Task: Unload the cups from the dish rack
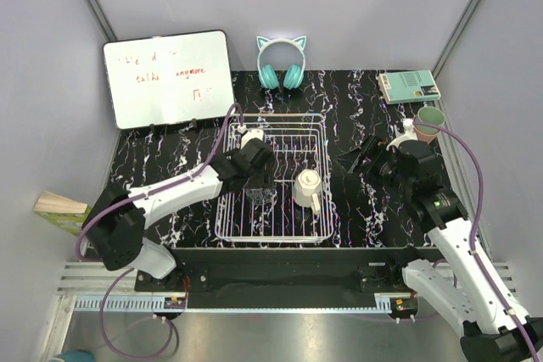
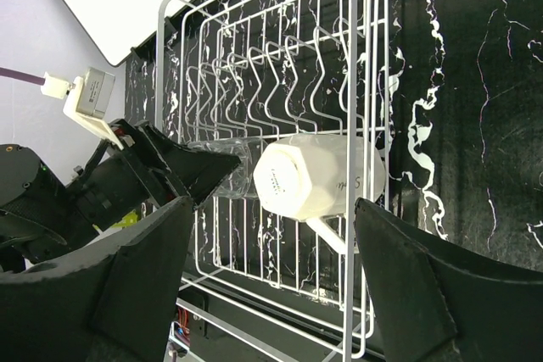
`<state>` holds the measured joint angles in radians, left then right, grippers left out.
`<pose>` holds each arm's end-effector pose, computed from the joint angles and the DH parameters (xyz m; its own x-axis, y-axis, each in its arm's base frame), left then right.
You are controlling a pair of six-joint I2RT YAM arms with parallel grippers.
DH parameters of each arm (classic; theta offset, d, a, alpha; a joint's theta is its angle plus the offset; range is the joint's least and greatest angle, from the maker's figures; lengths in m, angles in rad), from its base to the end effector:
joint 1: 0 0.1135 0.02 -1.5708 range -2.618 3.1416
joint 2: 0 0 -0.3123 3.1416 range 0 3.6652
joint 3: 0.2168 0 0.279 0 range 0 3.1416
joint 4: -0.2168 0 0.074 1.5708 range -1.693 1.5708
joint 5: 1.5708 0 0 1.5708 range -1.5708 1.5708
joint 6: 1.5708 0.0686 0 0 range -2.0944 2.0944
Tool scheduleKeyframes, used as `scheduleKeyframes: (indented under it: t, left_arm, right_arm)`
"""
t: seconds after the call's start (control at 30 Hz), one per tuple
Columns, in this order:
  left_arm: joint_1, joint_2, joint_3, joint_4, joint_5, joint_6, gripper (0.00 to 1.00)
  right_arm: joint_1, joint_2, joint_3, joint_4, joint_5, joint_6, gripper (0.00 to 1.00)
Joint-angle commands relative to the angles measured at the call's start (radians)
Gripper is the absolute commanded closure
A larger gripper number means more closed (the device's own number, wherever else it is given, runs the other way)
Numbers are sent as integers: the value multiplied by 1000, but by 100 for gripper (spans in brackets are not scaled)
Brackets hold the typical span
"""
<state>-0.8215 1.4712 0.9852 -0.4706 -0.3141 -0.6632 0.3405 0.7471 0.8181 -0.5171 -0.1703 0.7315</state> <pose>0.2458 -0.2331 0.2363 -0.7927 -0.0075 -0.6096 0.1105 0.9816 -0.1558 0.1716 0.0731 0.3438 -0.6188 0.4792 -0.6225 -0.0805 0.7495 0.6570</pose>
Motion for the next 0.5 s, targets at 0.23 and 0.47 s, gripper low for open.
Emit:
scheduleKeyframes:
  t: [0.23, 0.47]
  left_arm:
    - [2, -267, 174, -99, 36, 43, 100]
    - [53, -454, 0, 291, 419, 8, 100]
  right_arm:
    - [6, -26, 6, 81, -69, 9, 16]
    - [6, -57, -65, 236, -210, 75, 18]
